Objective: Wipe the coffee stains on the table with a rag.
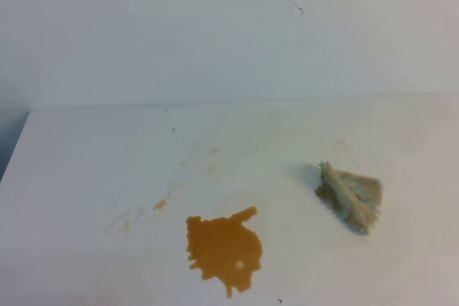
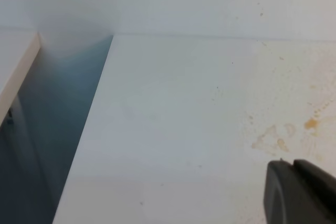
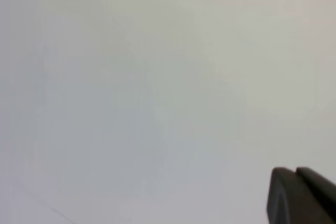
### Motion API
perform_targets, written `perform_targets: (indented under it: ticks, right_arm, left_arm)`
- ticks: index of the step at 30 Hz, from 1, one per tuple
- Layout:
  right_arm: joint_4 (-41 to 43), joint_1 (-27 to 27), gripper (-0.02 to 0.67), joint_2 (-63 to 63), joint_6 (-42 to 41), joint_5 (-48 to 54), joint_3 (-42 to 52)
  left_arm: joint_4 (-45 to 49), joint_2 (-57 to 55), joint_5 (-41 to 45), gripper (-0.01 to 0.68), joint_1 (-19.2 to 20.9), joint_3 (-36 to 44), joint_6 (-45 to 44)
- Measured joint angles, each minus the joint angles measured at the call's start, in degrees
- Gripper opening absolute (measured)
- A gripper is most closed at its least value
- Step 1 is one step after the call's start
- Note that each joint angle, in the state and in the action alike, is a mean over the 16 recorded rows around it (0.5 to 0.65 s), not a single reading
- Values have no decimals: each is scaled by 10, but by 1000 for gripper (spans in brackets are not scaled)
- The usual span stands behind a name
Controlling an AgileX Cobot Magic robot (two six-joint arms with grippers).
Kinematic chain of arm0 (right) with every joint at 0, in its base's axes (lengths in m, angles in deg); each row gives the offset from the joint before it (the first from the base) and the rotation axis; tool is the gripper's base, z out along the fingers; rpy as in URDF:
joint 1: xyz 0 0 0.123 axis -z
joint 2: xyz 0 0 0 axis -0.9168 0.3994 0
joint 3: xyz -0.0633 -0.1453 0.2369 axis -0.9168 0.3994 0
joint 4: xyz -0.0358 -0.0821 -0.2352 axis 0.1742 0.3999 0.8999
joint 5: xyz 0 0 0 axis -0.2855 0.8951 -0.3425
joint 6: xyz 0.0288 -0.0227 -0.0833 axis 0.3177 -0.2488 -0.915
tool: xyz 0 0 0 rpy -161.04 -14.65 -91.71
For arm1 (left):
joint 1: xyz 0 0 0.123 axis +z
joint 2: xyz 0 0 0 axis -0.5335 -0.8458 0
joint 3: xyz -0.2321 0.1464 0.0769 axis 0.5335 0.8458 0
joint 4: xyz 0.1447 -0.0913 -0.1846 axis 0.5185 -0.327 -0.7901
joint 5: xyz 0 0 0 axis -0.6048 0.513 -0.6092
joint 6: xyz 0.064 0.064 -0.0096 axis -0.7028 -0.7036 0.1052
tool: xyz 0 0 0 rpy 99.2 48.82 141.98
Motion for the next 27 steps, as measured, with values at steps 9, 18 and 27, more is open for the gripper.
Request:
perform_targets:
  ticks: [9,18,27]
  right_arm:
    - [-43,0,-4,83,6,207,-152]
    - [-136,0,-4,233,-104,373,-264]
    - [-275,-12,-4,295,-292,350,-296]
  left_arm:
    - [0,0,0,-3,0,0,0]
    - [0,0,0,-3,0,0,0]
    - [0,0,0,-4,0,0,0]
